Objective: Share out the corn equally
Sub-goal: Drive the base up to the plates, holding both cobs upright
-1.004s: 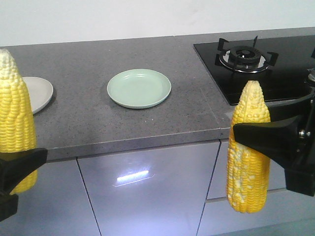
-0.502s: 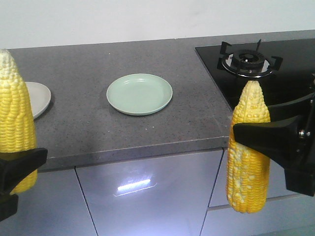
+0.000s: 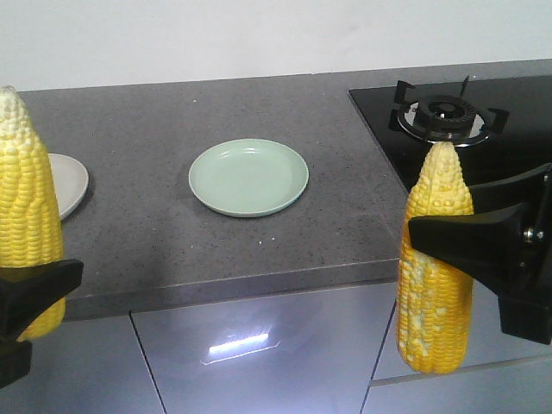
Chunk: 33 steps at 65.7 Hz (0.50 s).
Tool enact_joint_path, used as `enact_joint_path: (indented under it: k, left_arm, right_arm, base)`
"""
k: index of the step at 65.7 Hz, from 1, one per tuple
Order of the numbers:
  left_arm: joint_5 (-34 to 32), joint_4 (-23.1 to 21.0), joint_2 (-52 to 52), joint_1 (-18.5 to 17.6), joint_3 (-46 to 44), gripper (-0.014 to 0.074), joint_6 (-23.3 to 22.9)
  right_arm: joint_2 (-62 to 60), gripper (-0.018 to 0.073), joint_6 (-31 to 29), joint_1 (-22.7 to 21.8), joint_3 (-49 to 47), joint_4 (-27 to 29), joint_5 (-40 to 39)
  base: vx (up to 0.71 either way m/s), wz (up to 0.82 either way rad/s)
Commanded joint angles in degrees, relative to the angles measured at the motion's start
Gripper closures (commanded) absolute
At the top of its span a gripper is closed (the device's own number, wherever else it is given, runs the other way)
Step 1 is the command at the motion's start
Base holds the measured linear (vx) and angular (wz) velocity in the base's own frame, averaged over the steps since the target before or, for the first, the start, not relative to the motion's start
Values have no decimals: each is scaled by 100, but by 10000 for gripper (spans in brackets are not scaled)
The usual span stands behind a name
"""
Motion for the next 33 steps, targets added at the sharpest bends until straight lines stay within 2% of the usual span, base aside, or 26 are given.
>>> enact_joint_path:
  k: [1, 33]
  left_arm:
    - [-408, -41, -22, -16, -154, 311, 3]
    - [-408, -41, -22, -16, -154, 311, 3]
  right_arm:
    - [-59, 332, -53, -11, -143, 222, -244]
    - [-59, 332, -53, -11, -143, 222, -244]
  base:
    - [6, 2]
    - [6, 3]
